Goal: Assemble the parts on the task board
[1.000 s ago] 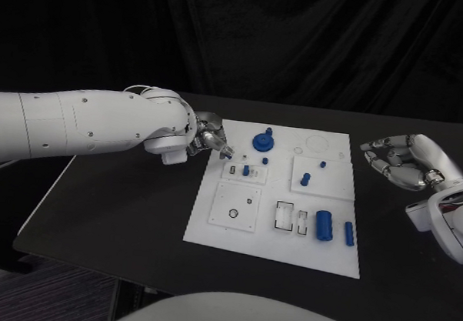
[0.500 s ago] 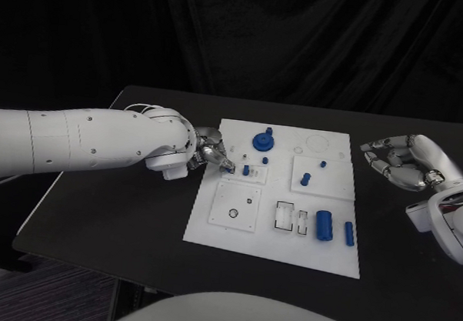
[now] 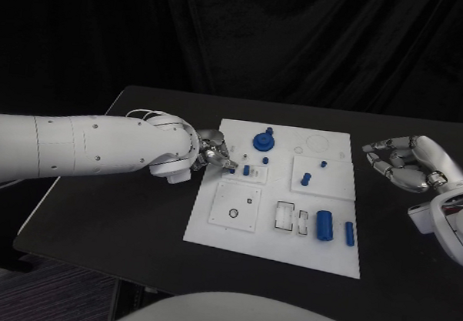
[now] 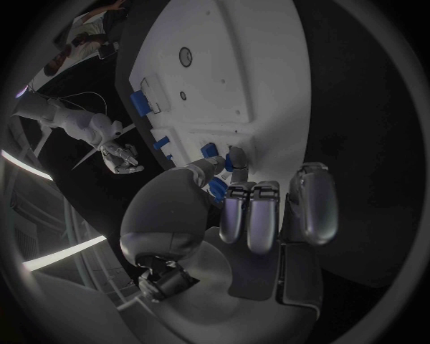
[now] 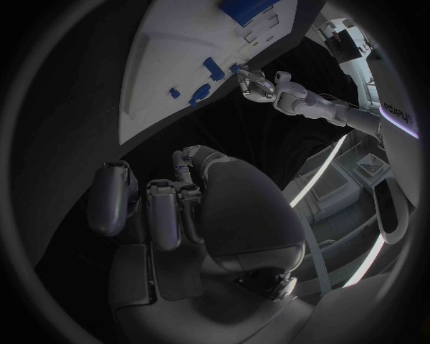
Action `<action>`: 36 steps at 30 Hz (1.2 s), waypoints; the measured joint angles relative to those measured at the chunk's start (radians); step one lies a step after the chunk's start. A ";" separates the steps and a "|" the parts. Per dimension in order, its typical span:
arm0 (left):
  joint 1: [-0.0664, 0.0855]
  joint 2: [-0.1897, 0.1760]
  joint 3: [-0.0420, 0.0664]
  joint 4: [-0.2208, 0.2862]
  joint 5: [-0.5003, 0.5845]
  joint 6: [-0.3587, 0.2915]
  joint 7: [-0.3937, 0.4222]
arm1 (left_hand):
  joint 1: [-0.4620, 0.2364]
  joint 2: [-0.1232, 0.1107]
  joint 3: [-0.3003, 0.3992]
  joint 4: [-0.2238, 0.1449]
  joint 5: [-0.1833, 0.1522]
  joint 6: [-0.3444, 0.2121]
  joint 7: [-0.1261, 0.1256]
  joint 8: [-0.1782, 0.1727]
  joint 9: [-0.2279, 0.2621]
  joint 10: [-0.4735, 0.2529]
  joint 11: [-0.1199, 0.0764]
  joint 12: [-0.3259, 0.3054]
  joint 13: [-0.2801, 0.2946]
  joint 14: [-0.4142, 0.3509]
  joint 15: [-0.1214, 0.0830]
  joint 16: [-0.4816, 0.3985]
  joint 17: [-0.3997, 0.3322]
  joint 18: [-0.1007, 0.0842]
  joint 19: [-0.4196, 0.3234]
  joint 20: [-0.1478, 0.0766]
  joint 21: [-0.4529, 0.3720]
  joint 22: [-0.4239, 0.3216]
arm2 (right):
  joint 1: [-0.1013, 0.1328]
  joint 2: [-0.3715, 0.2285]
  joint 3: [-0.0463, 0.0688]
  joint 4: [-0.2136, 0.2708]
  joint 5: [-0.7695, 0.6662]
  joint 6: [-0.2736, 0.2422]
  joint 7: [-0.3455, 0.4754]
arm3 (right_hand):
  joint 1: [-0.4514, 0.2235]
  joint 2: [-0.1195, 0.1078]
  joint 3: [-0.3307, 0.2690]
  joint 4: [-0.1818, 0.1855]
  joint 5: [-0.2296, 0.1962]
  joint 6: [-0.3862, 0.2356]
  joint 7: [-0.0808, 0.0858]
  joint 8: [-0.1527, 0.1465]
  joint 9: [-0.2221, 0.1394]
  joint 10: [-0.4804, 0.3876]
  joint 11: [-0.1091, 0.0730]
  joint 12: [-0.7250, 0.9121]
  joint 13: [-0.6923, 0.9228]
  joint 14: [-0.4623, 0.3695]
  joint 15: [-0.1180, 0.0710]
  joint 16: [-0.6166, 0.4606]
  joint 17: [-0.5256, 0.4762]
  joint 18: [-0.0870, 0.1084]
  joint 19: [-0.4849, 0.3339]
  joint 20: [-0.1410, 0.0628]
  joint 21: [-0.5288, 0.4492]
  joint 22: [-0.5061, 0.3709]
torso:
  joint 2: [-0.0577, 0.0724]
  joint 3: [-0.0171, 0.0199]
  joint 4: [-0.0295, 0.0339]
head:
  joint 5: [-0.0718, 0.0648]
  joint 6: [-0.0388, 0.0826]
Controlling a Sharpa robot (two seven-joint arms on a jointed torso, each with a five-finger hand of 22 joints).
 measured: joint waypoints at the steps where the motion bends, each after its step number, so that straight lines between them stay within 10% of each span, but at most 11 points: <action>1: -0.001 -0.001 0.000 0.001 -0.001 -0.003 0.001 | 0.000 0.000 0.000 0.000 0.000 0.000 0.000 0.000 0.000 0.000 0.000 0.000 0.000 0.000 0.000 0.000 0.000 0.000 0.000 0.000 0.000 0.000 | 0.000 0.000 0.000 0.000 0.000 0.000 0.000 | 0.000 0.000 0.000 0.000 0.000 0.000 0.000 0.000 0.000 0.000 0.000 0.000 0.000 0.000 0.000 0.000 0.000 0.000 0.000 0.000 0.000 0.000 | 0.000 0.0000 0.0000 | 0.000 0.000; 36: -0.023 -0.011 0.006 0.007 -0.005 -0.024 0.019 | 0.007 0.007 -0.005 -0.005 0.004 0.004 -0.004 0.000 0.000 0.000 0.000 0.000 0.000 0.004 -0.003 0.000 0.000 0.000 -0.004 -0.003 0.000 0.000 | -0.001 0.002 0.000 -0.003 0.003 0.005 -0.004 | 0.000 0.000 0.000 0.000 0.000 0.000 0.000 0.000 0.000 0.000 0.000 0.000 0.000 0.000 0.000 0.000 0.000 0.000 0.000 0.000 0.000 0.000 | -0.002 -0.0006 0.0001 | 0.004 0.000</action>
